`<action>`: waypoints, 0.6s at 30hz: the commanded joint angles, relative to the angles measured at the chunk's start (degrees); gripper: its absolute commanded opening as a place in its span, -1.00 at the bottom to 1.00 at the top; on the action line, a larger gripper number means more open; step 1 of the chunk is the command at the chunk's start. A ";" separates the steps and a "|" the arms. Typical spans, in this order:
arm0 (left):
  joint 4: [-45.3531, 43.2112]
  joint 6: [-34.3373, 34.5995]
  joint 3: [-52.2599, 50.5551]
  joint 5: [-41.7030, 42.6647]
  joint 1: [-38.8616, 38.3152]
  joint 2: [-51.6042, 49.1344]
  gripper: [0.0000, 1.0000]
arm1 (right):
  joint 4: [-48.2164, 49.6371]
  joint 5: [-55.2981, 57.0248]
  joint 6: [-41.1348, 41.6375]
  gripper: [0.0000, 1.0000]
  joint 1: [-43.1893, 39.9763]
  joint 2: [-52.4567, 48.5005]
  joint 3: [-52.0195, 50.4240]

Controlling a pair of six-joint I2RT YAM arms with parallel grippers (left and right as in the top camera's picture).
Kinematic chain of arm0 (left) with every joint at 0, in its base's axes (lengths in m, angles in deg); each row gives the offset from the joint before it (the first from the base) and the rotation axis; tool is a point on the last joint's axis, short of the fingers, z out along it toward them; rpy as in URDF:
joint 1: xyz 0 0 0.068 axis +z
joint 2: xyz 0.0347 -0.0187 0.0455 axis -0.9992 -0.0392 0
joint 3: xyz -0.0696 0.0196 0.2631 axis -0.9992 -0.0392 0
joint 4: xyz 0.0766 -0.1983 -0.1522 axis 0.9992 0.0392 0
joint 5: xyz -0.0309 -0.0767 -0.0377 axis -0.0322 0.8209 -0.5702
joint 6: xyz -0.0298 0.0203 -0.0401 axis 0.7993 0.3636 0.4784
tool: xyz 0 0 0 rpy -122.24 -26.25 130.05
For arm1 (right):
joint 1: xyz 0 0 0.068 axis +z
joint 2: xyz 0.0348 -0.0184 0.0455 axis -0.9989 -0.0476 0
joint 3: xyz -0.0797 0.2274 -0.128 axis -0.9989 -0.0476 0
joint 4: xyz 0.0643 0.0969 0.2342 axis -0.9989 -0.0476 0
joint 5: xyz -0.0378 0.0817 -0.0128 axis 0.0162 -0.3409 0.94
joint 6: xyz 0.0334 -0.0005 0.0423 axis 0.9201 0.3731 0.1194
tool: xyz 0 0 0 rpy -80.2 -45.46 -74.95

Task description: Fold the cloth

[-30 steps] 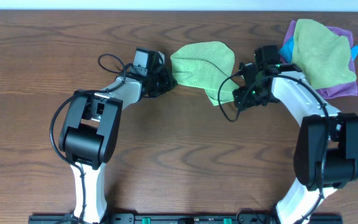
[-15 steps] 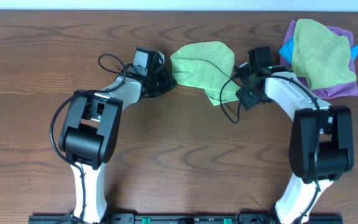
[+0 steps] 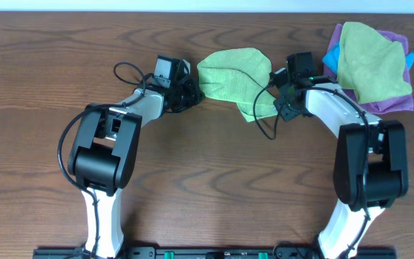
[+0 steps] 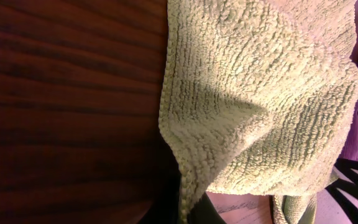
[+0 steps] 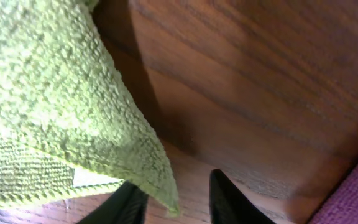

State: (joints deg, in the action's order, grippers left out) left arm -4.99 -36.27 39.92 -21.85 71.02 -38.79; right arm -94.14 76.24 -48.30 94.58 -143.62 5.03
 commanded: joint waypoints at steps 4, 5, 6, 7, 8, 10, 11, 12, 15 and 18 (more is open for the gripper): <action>0.39 -1.01 0.61 -1.44 -0.11 1.57 -0.88 | 1.11 -2.69 0.17 -0.79 0.11 -0.83 -0.39; 0.39 -1.01 0.61 -1.44 -0.11 1.57 -0.88 | 1.31 -2.67 0.17 -0.92 0.11 -0.83 -0.39; 0.39 -1.03 0.61 -1.44 -0.11 1.57 -0.88 | 1.44 -2.67 0.17 -0.97 0.11 -0.83 -0.39; 0.39 -1.03 0.61 -1.44 -0.11 1.57 -0.88 | 1.55 -2.67 0.17 -0.98 0.11 -0.83 -0.37; 0.39 -1.03 0.61 -1.42 -0.11 1.57 -0.88 | 1.60 -2.64 0.17 -0.97 0.11 -0.83 -0.39; 0.39 -1.03 0.61 -0.96 -0.11 1.57 -0.88 | 1.53 -2.64 0.20 -0.98 0.11 -0.83 -0.37; 0.39 -1.03 0.63 -0.07 -0.04 1.66 -0.88 | 1.36 -2.32 0.20 -0.97 0.13 -0.76 -0.31; 0.42 -1.03 0.68 1.05 0.13 1.90 -0.88 | 0.79 -1.79 0.20 -0.97 0.24 -0.66 -0.02; 2.36 -1.11 0.72 3.21 1.86 4.37 -0.88 | -3.23 0.28 0.26 -0.97 0.59 0.59 2.78; 6.12 -3.10 0.72 1.31 4.39 8.33 -0.88 | -6.14 0.39 0.20 -0.97 1.07 2.80 6.19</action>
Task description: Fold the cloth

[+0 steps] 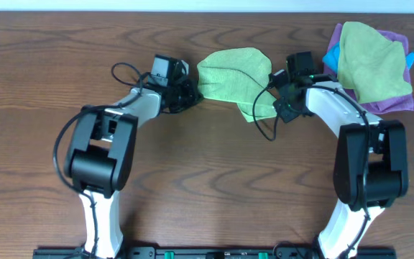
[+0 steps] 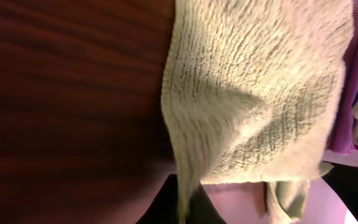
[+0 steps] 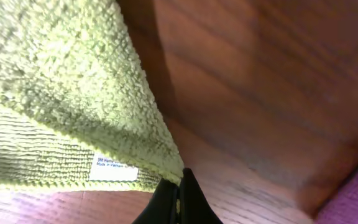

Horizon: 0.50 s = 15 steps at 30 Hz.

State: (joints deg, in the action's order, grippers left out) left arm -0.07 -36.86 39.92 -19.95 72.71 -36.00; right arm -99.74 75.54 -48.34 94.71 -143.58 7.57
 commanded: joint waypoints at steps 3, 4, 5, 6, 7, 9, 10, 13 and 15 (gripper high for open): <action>3.17 -2.82 0.72 -1.92 6.78 11.39 -0.88 | -3.52 1.07 0.22 -0.97 2.45 5.27 8.39; 3.15 -2.75 0.72 -1.88 7.82 12.90 -0.88 | -4.13 1.05 0.22 -0.98 3.02 5.62 9.31; 3.21 -2.54 0.72 -1.84 8.70 14.29 -0.88 | -4.90 1.07 0.22 -0.97 3.76 5.92 10.32; 3.23 -2.54 0.72 -1.84 9.29 15.34 -0.88 | -5.51 1.07 0.22 -0.97 4.66 6.14 11.19; 3.30 -2.54 0.72 -1.73 9.75 16.39 -0.88 | -5.86 1.01 0.26 -0.98 5.53 6.29 11.80; 3.48 -2.60 0.72 -1.86 9.88 17.77 -0.88 | -6.23 1.07 0.22 -0.98 7.89 6.38 12.79; 3.67 -2.58 0.72 -1.75 9.88 17.84 -0.88 | -6.21 1.16 0.20 -0.97 9.03 6.38 13.00; 6.49 -2.64 0.70 0.61 9.68 17.35 -0.88 | -6.23 1.53 0.20 -0.97 11.19 6.32 12.94; 9.70 -4.26 0.52 1.44 9.68 16.98 -0.88 | -6.19 1.60 0.22 -0.97 11.74 6.25 12.92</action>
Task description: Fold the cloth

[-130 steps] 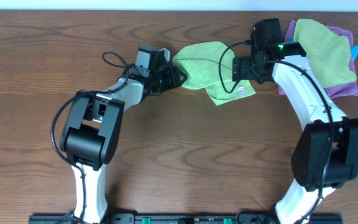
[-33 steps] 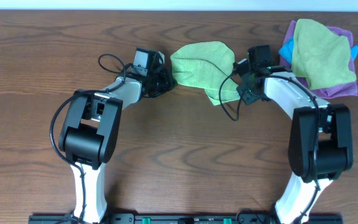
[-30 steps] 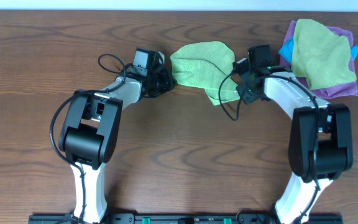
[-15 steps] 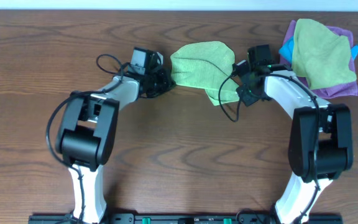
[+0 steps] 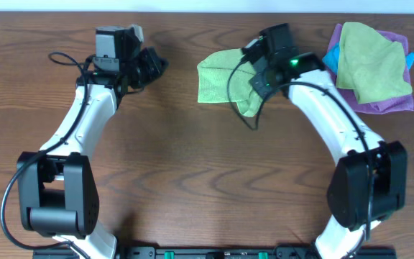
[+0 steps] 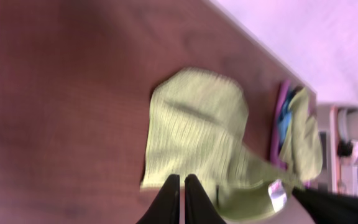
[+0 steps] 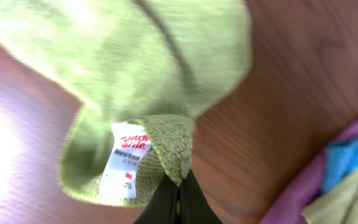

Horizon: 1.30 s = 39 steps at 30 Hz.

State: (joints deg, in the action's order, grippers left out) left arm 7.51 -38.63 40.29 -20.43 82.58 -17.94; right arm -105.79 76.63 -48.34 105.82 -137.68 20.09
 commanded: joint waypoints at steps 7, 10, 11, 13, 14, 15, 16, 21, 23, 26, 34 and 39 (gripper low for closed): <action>8.92 -14.64 -0.85 4.15 -1.03 -3.87 -0.88 | -0.04 4.63 0.22 -0.97 -0.87 0.35 0.39; 5.31 -15.72 -0.85 6.82 -3.08 -8.11 -0.87 | -0.42 4.92 0.22 -0.98 -1.84 0.35 0.39; 3.76 -15.85 -0.85 8.09 -3.69 -9.49 -0.88 | -0.61 4.92 0.22 -0.97 -2.10 0.35 0.39; 0.24 -15.80 -0.85 10.08 -4.79 -12.57 -0.88 | -1.01 4.92 0.22 -0.97 -2.43 0.35 0.39; -2.16 -15.74 -0.85 11.65 -5.31 -14.25 -0.88 | -1.20 4.94 0.22 -0.97 -2.54 0.35 0.39; -4.66 -15.04 -0.85 13.11 -5.73 -15.87 -0.88 | -1.33 4.94 0.22 -0.98 -2.60 0.35 0.39; -6.99 -14.12 -0.83 14.36 -6.01 -17.33 -0.88 | -1.46 4.94 0.24 -0.97 -2.62 0.35 0.42; -12.26 -12.48 -0.81 14.10 -6.62 -23.26 -0.60 | -1.90 4.94 0.24 -0.97 -2.60 0.35 0.42; -13.14 -11.39 -0.81 14.05 -6.60 -24.98 0.16 | -1.90 4.94 0.24 -0.97 -2.62 0.35 0.42; -14.32 -11.30 -0.79 13.22 -6.62 -25.97 0.17 | -1.95 4.92 0.24 -0.98 -2.62 0.37 0.42; -13.84 -11.06 -0.79 7.19 -7.23 -26.01 0.35 | -2.05 4.92 0.24 -0.98 -2.62 0.37 0.42; -13.44 -10.21 -0.79 7.45 -7.96 -26.01 0.35 | -2.05 4.92 0.24 -0.97 -2.62 0.35 0.42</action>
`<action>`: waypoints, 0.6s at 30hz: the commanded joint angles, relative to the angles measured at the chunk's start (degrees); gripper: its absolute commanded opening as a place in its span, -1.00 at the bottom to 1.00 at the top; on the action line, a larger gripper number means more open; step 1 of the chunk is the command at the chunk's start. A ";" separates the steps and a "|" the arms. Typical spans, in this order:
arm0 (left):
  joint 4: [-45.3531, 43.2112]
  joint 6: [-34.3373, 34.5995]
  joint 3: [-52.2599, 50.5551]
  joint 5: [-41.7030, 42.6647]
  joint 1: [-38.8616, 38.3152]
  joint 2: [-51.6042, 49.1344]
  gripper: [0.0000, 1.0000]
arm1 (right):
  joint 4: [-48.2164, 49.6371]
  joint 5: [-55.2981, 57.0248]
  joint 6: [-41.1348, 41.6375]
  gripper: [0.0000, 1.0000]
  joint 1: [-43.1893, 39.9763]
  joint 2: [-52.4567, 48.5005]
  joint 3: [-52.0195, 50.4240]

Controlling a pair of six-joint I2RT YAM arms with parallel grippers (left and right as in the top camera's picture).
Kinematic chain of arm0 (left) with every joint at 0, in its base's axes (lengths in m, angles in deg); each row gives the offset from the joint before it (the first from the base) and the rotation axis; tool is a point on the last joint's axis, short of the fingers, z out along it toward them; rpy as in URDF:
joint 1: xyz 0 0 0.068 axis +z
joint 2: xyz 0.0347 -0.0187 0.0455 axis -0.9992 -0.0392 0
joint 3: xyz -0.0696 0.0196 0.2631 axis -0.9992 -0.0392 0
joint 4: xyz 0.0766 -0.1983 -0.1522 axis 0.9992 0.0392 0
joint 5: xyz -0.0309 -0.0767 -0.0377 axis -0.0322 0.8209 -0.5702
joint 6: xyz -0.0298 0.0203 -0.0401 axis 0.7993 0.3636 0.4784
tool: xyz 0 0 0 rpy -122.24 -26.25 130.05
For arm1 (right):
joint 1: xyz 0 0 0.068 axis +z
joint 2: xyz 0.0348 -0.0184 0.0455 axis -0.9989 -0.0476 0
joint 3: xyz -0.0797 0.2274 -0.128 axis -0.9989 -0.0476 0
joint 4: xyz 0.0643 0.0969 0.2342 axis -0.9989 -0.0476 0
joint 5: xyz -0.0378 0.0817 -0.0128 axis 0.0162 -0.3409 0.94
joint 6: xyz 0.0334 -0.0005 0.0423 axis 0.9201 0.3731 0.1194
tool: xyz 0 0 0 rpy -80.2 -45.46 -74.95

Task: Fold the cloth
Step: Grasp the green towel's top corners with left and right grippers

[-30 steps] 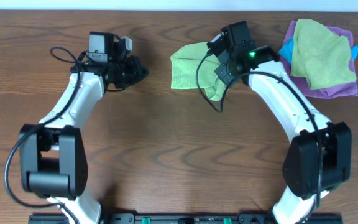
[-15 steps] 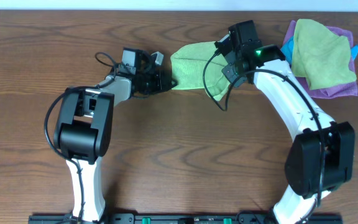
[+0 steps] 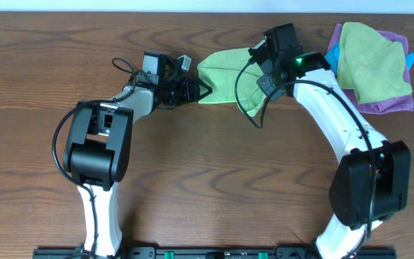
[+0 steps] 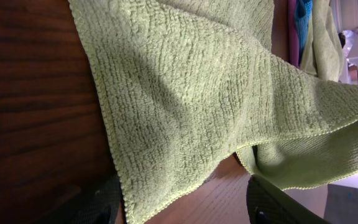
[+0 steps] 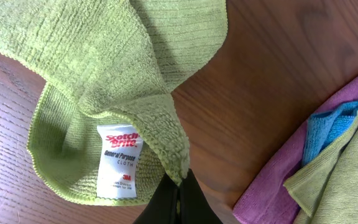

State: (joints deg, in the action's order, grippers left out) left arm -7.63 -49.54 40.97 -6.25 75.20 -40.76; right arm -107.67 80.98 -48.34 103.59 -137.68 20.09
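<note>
A light green cloth (image 3: 221,74) lies at the table's back centre, with its right part lifted. My right gripper (image 3: 263,70) is shut on a corner of it (image 5: 178,163) and holds that corner above the table; the white label (image 5: 119,159) hangs beside the pinch. My left gripper (image 3: 201,89) is low at the cloth's left edge. In the left wrist view it (image 4: 185,208) stands open, and the cloth's hem (image 4: 143,205) lies between its dark fingers (image 4: 272,202).
A pile of other cloths (image 3: 372,61), green on top of purple and blue, sits at the back right corner, close to the right arm. Its purple edge (image 5: 284,183) shows in the right wrist view. Bare wooden table (image 3: 207,165) fills the front.
My left gripper was shut and far off at the back left, away from the cloth. Now it is open at the cloth's left edge. The right gripper still holds the lifted corner.
At first my left gripper sat at the cloth's left edge and my right one was open around the right corner. The right then shut on that corner and later held it raised, while the left arm stood away. The left is back at the edge, open.
</note>
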 commanded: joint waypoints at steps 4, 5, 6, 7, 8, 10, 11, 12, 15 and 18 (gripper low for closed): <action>2.93 1.14 -1.46 -6.14 -2.21 -3.19 0.35 | -0.17 0.59 0.24 -0.97 -0.39 0.35 0.42; 3.37 1.14 -1.46 -6.12 -2.75 -3.19 0.35 | -0.17 0.59 0.24 -0.98 -0.39 0.35 0.42; 3.69 1.16 -1.46 -6.12 -3.28 -3.19 0.35 | -0.17 0.59 0.24 -0.97 -0.39 0.35 0.42; 4.13 1.16 -1.46 -6.12 -3.89 -3.19 0.35 | -0.17 0.59 0.24 -0.98 -0.39 0.37 0.42; 4.35 1.27 -1.46 -6.01 -4.52 -3.19 0.35 | -0.20 0.59 0.24 -0.98 -0.39 0.35 0.42; 4.52 1.81 -1.46 -5.64 -5.53 -3.19 0.35 | -0.17 0.59 0.24 -0.97 -0.39 0.35 0.42; 4.50 2.23 -1.46 -5.64 -5.90 -3.19 0.35 | -0.17 0.59 0.24 -0.97 -0.39 0.37 0.42; 4.48 2.64 -1.46 -5.66 -6.21 -3.19 0.35 | -0.17 0.59 0.24 -0.97 -0.39 0.35 0.42; 4.48 3.50 -1.46 -5.79 -6.54 -3.19 0.33 | -0.17 0.59 0.24 -0.97 -0.39 0.37 0.42; 4.52 3.50 -1.46 -7.85 -6.43 -3.19 0.10 | -0.17 0.59 0.24 -0.97 -0.39 0.37 0.42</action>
State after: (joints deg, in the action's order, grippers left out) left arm -5.23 -46.92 41.73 -8.04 68.79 -40.65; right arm -107.65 80.98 -48.34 103.59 -137.68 20.09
